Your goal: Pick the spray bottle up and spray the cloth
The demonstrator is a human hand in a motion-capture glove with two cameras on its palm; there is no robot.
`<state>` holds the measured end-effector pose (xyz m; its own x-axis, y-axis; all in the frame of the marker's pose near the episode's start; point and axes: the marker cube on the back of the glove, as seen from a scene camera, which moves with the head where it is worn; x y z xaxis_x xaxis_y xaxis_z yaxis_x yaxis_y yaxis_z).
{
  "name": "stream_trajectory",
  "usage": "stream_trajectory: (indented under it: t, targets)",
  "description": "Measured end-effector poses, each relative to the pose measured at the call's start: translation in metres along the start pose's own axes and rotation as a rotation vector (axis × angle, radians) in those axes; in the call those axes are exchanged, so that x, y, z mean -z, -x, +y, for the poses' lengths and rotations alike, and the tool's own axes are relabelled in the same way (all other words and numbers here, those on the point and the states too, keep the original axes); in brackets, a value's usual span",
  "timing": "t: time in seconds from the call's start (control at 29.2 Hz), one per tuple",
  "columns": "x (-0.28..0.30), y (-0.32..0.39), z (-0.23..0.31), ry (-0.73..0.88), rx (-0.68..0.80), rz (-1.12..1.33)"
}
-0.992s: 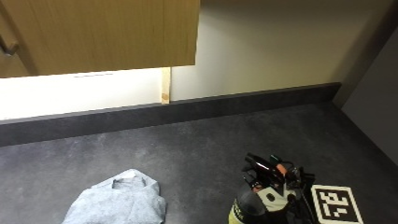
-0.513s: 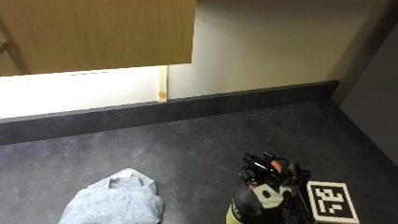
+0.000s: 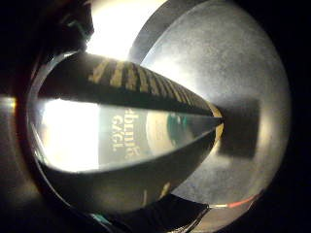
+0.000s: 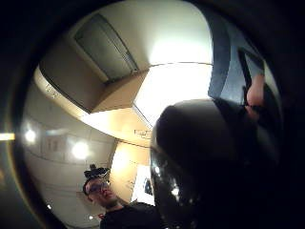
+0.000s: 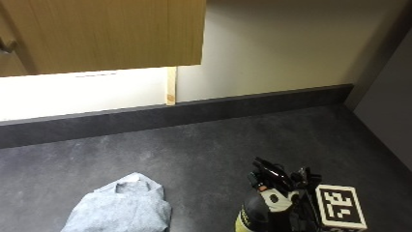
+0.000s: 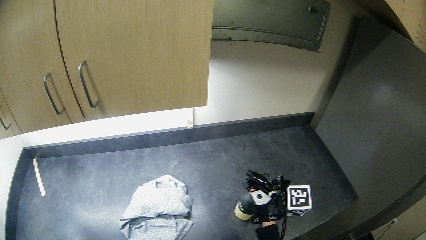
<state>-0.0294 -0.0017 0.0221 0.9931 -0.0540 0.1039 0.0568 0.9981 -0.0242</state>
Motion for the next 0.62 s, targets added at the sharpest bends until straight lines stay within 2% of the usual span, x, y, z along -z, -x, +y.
stream_trajectory:
  t: [0.24,0.62]
  targets:
    - [0.003,-0.008,-0.007,0.002,0.056,0.031]
    - [0.007,-0.013,-0.008,-0.016,0.065,0.033]
